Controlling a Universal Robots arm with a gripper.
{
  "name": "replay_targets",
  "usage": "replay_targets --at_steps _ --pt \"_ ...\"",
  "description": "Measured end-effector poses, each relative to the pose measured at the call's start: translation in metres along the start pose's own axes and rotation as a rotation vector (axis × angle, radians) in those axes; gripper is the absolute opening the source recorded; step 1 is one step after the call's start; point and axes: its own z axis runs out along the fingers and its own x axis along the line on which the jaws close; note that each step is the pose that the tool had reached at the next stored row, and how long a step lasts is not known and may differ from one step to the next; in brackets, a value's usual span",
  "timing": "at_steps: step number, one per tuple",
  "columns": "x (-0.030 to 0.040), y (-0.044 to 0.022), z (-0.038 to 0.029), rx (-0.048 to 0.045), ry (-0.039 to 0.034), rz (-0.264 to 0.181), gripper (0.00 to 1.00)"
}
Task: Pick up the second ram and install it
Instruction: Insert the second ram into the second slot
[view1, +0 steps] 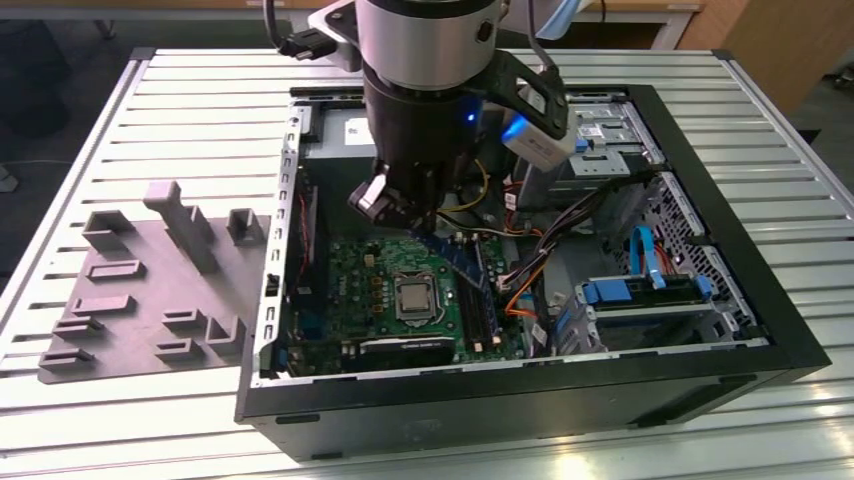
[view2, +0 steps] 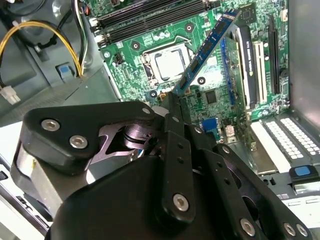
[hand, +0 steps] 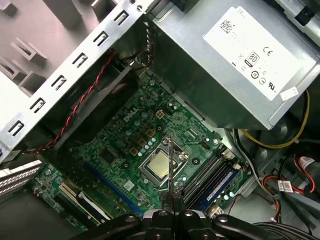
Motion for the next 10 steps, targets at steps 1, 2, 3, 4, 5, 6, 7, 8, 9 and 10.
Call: replay_targets --at_steps 1,2,3,4,5,6,7,8,9,10 --pt "0.0 0.0 0.0 0.0005 -0.0002 0.008 0.11" --pt "0.0 0.0 0.0 0.0009 -0.0005 0.016 0.11" --pt "0.0 0.0 0.0 0.0014 -0.0007 0.025 0.11" --pt "0.0 0.0 0.0 0.0019 -0.0009 0.034 0.11" --pt "0.0 0.0 0.0001 0.0023 -0.0012 0.042 0.11" --pt "0.0 0.0 0.0001 0.0028 -0.0014 0.051 0.11" --pt "0.0 0.0 0.0001 0.0033 -0.0017 0.06 0.11" --pt "0.0 0.0 0.0001 0.0038 -0.0019 0.069 0.11" --pt "0.0 0.0 0.0002 0.0044 -0.0022 0.08 0.11" --pt "0.0 0.0 0.0002 0.005 -0.0025 0.09 0.11"
